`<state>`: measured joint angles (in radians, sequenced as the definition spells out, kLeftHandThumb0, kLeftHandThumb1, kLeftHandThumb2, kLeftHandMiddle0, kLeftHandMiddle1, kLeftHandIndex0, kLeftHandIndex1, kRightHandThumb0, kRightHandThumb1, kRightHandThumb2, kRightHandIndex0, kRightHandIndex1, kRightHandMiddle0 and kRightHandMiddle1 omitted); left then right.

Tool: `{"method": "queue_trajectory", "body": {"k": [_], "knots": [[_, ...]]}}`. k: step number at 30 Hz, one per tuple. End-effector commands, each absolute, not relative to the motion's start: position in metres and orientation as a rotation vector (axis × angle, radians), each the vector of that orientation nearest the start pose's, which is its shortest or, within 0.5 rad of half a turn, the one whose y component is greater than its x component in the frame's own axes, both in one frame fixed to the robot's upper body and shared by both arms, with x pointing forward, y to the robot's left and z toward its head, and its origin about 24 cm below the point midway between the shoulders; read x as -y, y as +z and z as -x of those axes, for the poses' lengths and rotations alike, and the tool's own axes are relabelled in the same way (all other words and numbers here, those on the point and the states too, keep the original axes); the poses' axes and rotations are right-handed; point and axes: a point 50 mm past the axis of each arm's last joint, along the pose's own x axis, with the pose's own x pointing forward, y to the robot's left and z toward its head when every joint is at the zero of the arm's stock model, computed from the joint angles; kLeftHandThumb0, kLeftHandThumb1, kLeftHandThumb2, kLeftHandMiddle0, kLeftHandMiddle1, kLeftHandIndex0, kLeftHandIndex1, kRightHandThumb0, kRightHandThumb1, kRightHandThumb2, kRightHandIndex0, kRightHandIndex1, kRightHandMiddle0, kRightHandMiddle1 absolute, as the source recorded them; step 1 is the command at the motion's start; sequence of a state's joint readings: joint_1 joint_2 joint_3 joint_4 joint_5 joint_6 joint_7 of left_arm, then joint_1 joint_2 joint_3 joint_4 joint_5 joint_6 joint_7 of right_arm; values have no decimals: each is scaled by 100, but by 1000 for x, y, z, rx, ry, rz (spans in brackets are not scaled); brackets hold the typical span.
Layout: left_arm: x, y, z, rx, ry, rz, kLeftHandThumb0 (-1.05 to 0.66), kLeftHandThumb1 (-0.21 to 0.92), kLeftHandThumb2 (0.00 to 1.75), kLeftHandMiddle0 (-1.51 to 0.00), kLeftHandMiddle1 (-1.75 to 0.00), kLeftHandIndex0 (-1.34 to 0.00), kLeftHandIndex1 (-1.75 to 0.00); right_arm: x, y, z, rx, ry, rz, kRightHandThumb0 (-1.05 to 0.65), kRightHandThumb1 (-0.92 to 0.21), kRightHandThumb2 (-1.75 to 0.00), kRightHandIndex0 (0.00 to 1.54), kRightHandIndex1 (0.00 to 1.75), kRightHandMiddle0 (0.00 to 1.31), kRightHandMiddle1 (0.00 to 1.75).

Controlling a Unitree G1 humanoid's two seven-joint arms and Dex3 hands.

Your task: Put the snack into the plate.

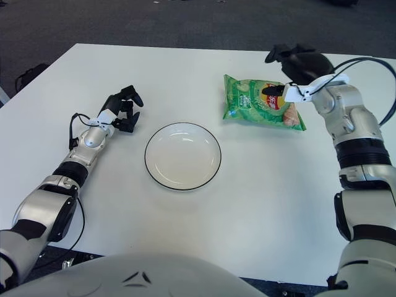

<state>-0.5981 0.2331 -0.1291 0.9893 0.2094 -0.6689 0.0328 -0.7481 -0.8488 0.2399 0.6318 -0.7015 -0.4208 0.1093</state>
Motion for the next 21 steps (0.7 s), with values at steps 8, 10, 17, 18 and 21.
{"method": "queue_trajectory", "body": {"k": [8, 10, 17, 18, 21], "knots": [[-155, 0, -310, 53, -271, -489, -47, 35, 127, -113, -175, -58, -175, 240, 143, -378, 14, 506, 1529, -93, -92, -66, 0, 58, 0, 73], [-156, 0, -309, 53, -268, -490, -47, 35, 127, -113, -175, -58, -175, 239, 134, -378, -31, 546, 1493, -95, -92, -72, 0, 46, 0, 60], [-158, 0, -308, 55, -245, -475, -47, 36, 126, -111, -175, -58, -175, 243, 115, -374, -149, 633, 1404, -101, -92, -84, 0, 9, 0, 24], [-158, 1, -308, 58, -238, -471, -47, 36, 126, -110, -175, -58, -175, 243, 115, -374, -159, 648, 1404, -101, -92, -85, 0, 5, 0, 20], [-159, 2, -308, 64, -226, -465, -47, 36, 126, -109, -175, -58, -175, 242, 114, -374, -184, 682, 1408, -104, -92, -88, 0, 2, 0, 11]]}}
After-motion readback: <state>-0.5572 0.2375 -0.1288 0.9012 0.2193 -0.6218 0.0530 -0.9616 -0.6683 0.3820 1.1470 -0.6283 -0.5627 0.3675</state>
